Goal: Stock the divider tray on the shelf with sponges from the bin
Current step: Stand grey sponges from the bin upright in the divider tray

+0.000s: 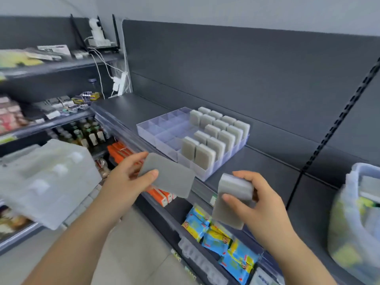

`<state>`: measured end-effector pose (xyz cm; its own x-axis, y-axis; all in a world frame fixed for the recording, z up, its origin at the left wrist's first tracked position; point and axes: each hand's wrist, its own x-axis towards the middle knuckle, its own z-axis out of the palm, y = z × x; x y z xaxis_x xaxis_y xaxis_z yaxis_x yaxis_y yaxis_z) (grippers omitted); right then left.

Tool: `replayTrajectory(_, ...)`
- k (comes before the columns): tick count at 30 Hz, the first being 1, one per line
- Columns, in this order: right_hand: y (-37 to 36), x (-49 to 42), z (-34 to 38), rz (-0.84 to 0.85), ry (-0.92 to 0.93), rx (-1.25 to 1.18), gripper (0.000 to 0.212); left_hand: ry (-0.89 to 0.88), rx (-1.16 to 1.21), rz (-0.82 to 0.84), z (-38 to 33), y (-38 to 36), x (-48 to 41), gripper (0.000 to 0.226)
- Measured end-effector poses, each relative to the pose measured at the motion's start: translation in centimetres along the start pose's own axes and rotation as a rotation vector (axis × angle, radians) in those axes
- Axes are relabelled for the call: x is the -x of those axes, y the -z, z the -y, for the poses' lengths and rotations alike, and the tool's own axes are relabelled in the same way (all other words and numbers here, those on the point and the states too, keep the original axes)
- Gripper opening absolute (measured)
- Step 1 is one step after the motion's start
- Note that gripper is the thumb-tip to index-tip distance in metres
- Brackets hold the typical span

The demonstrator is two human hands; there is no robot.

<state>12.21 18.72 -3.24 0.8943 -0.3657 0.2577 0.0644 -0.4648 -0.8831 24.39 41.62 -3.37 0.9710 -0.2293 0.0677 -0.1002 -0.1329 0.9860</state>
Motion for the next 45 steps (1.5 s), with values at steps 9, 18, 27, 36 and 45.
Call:
replayTrajectory(9,-6.0,-10.9,0.5,-0.072,-0.033,-0.097,0.035,-0.090,-0.218,0.122,0.8,2.0,-11.4,0.042)
replayTrajectory(18,-6.7,-26.2,-0.5,-0.117,-0.007,-0.122,0.033,-0.191,-0.251,0.167,-1.2,1.7,-26.0,0.038)
replayTrajectory(27,-8.8,-33.5,-3.2,-0.146,-0.130,-0.067,0.031,-0.181,-0.240,0.261,0.4,-0.6,-35.1,0.041)
replayTrajectory(36,-10.5,-35.1,-4.0,-0.260,-0.248,0.109,0.040,-0.223,-0.252,0.476,1.6,-1.5,-42.9,0.043)
replayTrajectory(45,-14.3,-35.8,-0.9,-0.351,-0.358,0.419,0.042,-0.325,-0.210,0.766,3.9,-1.2,-49.6,0.047)
